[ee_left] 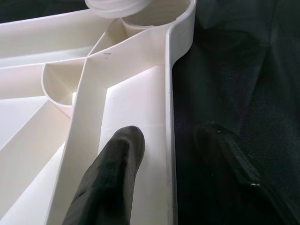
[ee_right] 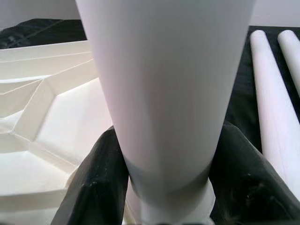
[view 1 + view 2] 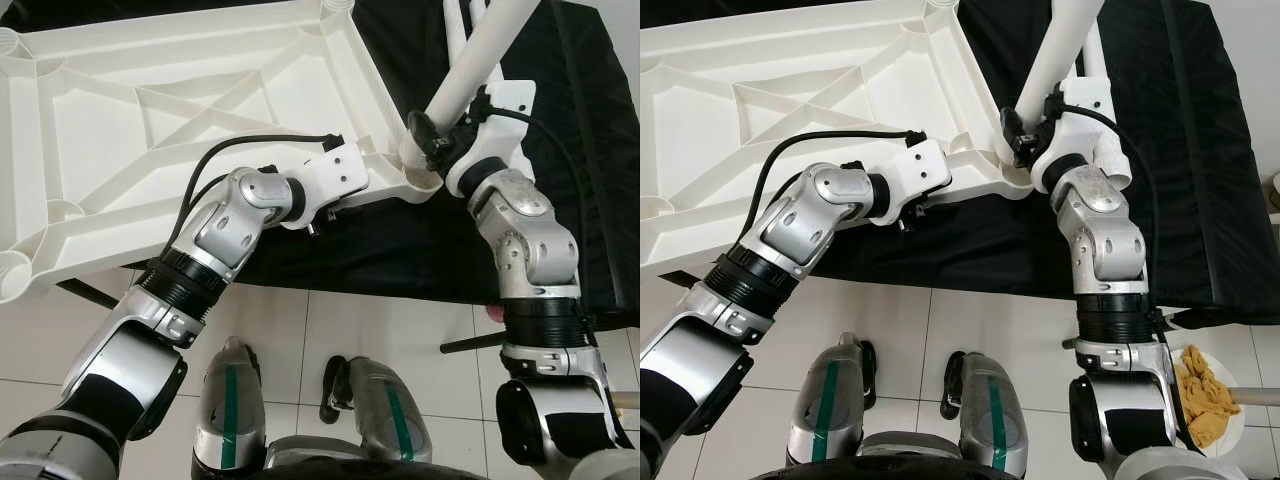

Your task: Building children table

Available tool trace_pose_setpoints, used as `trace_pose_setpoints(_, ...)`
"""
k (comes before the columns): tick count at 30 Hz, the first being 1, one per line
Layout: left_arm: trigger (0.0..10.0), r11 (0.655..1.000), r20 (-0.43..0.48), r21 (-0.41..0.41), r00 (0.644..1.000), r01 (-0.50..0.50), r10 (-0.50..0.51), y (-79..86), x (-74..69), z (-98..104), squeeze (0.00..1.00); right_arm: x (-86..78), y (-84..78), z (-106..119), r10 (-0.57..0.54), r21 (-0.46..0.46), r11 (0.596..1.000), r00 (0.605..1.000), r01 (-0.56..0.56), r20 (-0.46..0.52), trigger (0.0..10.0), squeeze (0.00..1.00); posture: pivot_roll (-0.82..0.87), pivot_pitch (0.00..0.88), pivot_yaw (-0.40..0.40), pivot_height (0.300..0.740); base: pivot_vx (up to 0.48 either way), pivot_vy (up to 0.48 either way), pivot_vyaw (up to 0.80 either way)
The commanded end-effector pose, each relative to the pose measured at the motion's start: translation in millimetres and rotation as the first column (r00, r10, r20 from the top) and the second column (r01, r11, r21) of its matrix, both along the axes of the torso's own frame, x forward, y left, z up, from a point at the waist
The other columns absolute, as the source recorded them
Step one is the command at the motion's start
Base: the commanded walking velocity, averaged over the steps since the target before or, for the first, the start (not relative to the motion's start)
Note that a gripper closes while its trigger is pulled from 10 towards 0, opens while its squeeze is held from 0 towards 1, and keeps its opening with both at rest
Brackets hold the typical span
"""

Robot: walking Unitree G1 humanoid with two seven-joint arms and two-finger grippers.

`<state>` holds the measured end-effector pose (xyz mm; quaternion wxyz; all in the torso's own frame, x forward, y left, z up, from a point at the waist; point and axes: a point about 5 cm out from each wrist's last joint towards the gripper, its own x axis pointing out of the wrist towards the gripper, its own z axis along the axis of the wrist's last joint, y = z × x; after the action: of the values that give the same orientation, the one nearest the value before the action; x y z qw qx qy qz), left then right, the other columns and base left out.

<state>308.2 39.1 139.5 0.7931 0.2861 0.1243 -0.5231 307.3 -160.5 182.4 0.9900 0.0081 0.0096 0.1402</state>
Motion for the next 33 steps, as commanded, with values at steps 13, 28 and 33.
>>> trace_pose_setpoints(13, 10.0, 0.995, -0.051, 0.079, 0.997, -0.059, 0.063, 11.5, -0.2, -23, 0.0, -13.4, -3.3, 4, 0.012, 0.01, 1.0, 1.0, -0.011, -0.022, 10.0, 0.0, 0.07, 0.069, -0.076, 0.74, 0.0, 0.0, 0.0)
trace_pose_setpoints(28, 10.0, 0.995, -0.043, 0.074, 0.997, -0.063, 0.066, 13.3, 2.9, -19, 0.0, -24.2, -8.9, -12, -0.03, 0.012, 0.999, 0.993, 0.031, -0.113, 10.0, 0.0, 0.06, 0.087, -0.064, 0.74, 0.0, 0.0, 0.0)
trace_pose_setpoints(33, 10.0, 0.995, -0.041, 0.074, 0.997, -0.062, 0.065, 13.0, 3.1, -18, 0.0, -24.4, -11.1, -15, -0.04, 0.006, 0.999, 0.992, 0.041, -0.122, 10.0, 0.0, 0.06, 0.088, -0.063, 0.74, 0.0, 0.0, 0.0)
